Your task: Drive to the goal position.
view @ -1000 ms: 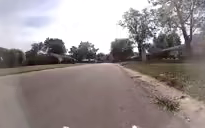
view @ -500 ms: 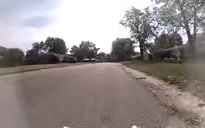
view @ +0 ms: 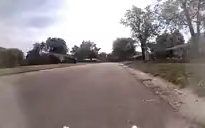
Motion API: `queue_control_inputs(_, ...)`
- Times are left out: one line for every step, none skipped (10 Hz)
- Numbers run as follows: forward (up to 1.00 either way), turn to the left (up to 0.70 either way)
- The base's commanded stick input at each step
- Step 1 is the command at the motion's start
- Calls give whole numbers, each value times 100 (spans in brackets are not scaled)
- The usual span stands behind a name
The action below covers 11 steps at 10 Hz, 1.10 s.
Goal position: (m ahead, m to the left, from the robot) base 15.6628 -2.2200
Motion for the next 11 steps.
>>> queue_control_inputs(69,3)
queue_control_inputs(69,3)
queue_control_inputs(69,-2)
queue_control_inputs(69,-20)
queue_control_inputs(69,-29)
queue_control_inputs(69,3)
queue_control_inputs(69,3)
queue_control_inputs(69,3)
queue_control_inputs(69,3)
queue_control_inputs(69,3)
queue_control_inputs(69,3)
